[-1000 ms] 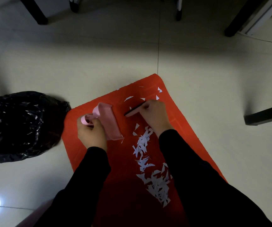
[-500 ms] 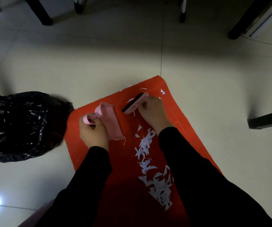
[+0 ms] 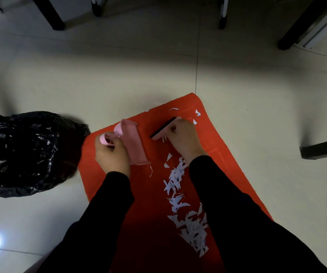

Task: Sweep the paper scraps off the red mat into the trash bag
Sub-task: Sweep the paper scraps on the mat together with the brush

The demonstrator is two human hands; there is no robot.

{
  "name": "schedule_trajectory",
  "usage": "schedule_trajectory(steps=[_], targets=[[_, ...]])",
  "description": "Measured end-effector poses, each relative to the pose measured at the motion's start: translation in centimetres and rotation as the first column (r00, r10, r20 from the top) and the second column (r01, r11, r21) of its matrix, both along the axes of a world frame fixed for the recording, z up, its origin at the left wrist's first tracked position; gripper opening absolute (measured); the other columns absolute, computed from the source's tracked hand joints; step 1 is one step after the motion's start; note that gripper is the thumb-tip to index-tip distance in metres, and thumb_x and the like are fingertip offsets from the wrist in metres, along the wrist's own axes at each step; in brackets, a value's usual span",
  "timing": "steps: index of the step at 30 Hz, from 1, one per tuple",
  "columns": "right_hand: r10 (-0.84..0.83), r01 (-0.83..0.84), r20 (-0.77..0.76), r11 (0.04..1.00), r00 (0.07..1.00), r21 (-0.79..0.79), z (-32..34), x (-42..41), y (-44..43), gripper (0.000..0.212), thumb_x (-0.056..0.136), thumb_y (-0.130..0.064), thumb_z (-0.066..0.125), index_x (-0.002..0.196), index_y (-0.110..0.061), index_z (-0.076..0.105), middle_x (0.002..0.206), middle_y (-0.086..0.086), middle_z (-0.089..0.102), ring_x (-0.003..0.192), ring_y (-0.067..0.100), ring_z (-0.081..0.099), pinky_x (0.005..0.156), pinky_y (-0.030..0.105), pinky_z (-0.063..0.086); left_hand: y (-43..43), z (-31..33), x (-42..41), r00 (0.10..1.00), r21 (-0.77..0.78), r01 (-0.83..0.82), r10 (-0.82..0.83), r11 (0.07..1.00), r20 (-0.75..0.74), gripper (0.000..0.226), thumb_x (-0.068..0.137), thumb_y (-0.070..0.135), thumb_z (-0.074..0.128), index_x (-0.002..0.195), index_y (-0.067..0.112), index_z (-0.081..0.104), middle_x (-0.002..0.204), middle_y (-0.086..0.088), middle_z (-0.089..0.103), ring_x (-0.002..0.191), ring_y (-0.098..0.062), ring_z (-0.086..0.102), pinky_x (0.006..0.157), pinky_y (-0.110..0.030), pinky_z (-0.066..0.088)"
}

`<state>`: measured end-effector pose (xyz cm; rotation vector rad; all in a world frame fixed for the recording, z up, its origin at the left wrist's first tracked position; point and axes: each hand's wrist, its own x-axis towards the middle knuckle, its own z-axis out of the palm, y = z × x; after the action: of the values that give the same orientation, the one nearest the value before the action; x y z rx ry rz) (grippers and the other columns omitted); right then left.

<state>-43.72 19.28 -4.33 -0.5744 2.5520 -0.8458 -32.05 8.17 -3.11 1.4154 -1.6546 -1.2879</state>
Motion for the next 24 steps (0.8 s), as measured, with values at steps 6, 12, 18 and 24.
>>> schedule_trajectory(steps=[6, 12, 18, 24], targets=[[0.026, -0.023, 0.058, 0.999, 0.998, -0.046, 0.0, 0.3, -0.8, 0.022, 0.094, -0.005, 0.044, 0.089, 0.001, 0.064, 0.077, 0.002, 0.054, 0.057, 0.005, 0.045, 0.047, 0.009, 0.034, 0.2, 0.2, -0.5, 1.0, -0.002, -0.017, 0.017, 1.0, 0.002, 0.009, 0.091, 0.005, 0.049, 0.09, 0.013, 0.053, 0.067, 0.013, 0.047, 0.052, 0.017, 0.05, 0.051, 0.0, 0.036], [-0.094, 0.087, 0.109, 0.994, 0.99, 0.059, -0.3, -0.3, 0.8, 0.02, 0.084, -0.004, 0.05, 0.081, 0.002, 0.068, 0.064, 0.004, 0.059, 0.047, 0.008, 0.042, 0.037, 0.013, 0.032, 0.5, 0.1, -1.2, 1.0, -0.013, -0.02, 0.02, 1.0, -0.008, 0.008, 0.092, 0.006, 0.048, 0.087, 0.012, 0.05, 0.065, 0.012, 0.047, 0.051, 0.017, 0.049, 0.052, 0.0, 0.036], [-0.021, 0.023, 0.081, 0.999, 0.996, -0.023, 0.6, -0.6, 0.3, 0.023, 0.088, -0.001, 0.045, 0.081, -0.001, 0.067, 0.077, 0.005, 0.055, 0.049, 0.004, 0.04, 0.042, 0.007, 0.036, 0.6, 0.2, -1.5, 0.999, -0.027, 0.008, -0.009, 1.0, -0.034, 0.009, 0.089, 0.004, 0.05, 0.089, 0.013, 0.052, 0.066, 0.012, 0.048, 0.051, 0.014, 0.05, 0.053, -0.002, 0.037], [-0.03, 0.022, 0.131, 0.998, 0.991, 0.06, -1.3, -0.2, 2.9, 0.024, 0.091, -0.007, 0.048, 0.087, -0.005, 0.072, 0.085, 0.002, 0.064, 0.055, 0.006, 0.047, 0.043, 0.008, 0.037, 0.9, 0.4, -1.3, 1.0, -0.021, 0.015, -0.016, 1.0, -0.017, 0.009, 0.089, 0.004, 0.049, 0.088, 0.013, 0.05, 0.068, 0.012, 0.048, 0.058, 0.003, 0.051, 0.052, -0.002, 0.037]])
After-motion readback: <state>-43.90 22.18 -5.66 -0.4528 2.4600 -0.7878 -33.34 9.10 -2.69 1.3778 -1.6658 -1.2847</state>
